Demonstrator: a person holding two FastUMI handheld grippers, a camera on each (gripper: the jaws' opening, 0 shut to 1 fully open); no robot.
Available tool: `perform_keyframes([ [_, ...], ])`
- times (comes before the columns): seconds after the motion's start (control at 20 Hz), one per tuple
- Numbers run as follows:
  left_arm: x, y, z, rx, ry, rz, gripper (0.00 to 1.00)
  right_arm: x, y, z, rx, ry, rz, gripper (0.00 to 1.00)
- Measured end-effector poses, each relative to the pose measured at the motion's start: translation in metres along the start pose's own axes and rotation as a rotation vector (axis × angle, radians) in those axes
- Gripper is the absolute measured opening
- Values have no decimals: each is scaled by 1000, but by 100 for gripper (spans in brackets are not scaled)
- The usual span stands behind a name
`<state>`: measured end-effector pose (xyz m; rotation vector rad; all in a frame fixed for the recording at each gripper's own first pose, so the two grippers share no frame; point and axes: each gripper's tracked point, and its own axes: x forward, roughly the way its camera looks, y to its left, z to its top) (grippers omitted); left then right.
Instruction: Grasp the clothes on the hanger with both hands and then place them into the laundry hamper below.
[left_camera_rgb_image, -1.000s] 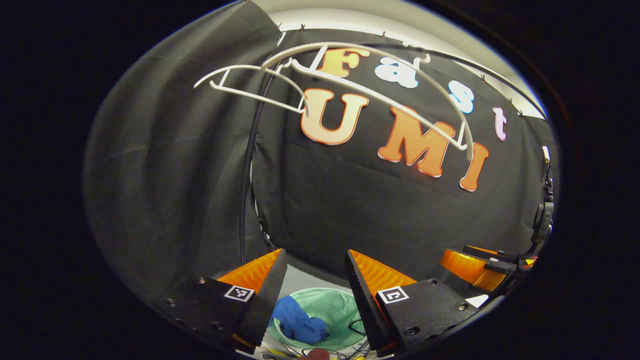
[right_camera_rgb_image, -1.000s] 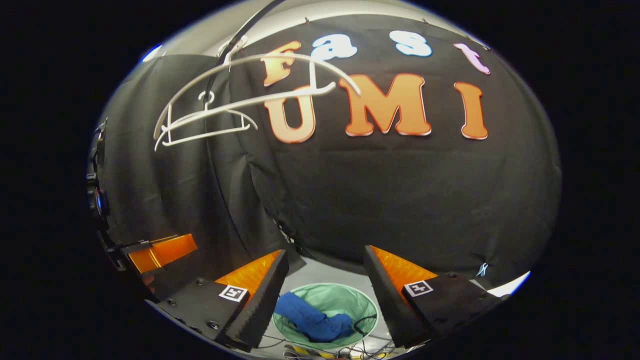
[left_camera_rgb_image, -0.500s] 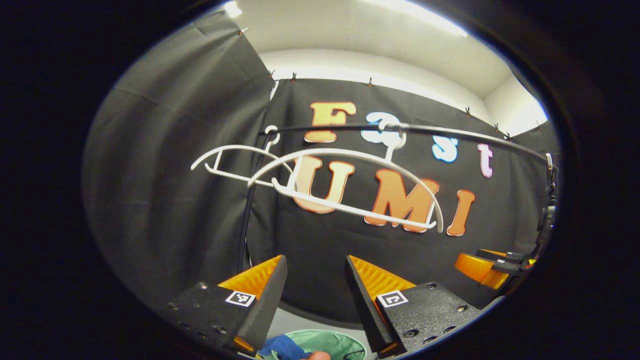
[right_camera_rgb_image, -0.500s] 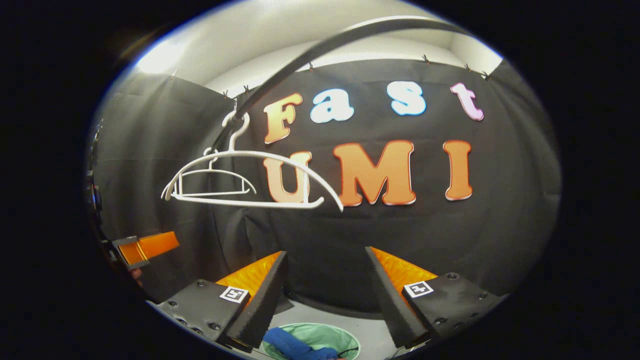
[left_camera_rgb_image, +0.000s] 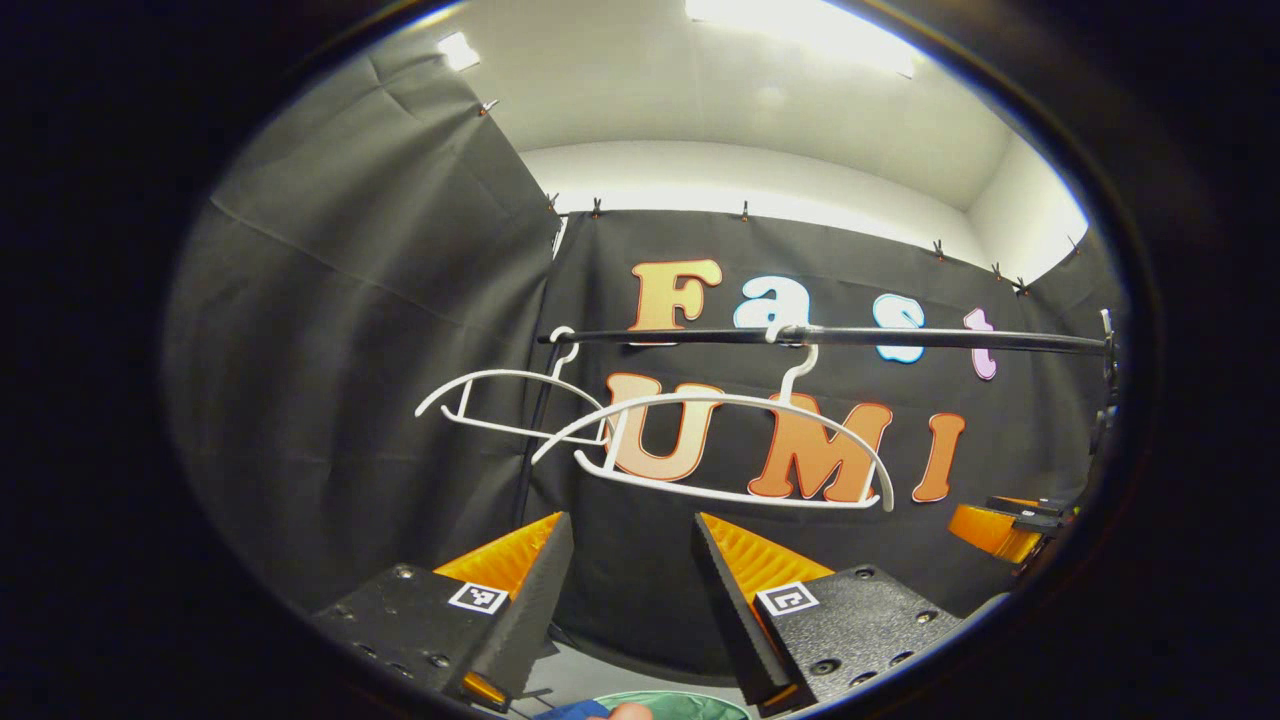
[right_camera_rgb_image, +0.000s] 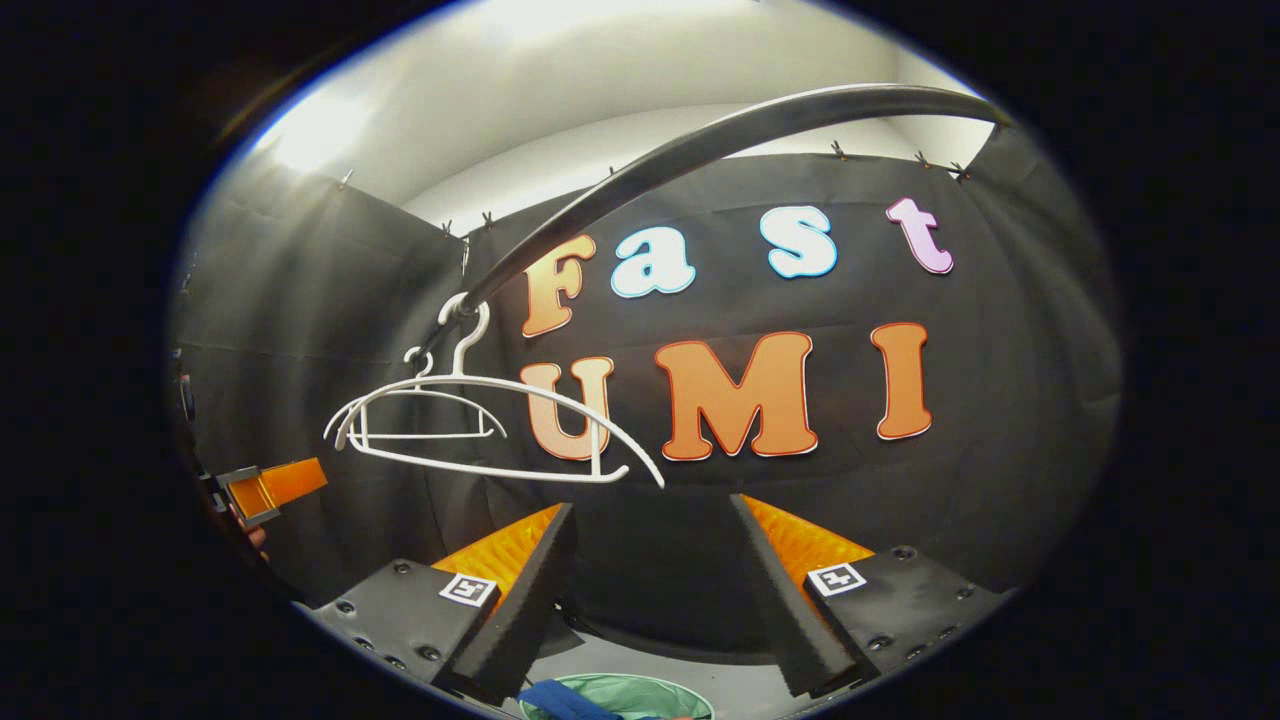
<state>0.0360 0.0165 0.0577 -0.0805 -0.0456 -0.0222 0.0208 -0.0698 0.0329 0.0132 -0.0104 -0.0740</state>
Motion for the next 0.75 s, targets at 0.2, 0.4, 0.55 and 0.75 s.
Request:
perform_keyframes([
  [0.2,0,-5,2,1,1,-6,84,-1,-9,-1,12,2,-6,98],
  [0.4,0,-5,0,-6,13,10,87,3,-15,0,11,-7,-13,98],
  [0.55,3,-2,-2,-20,26,38,92,6,-16,0,10,-10,-7,98],
  [0.75,6,0,-2,-45,27,57,89,10,-18,-1,7,-8,-2,89],
])
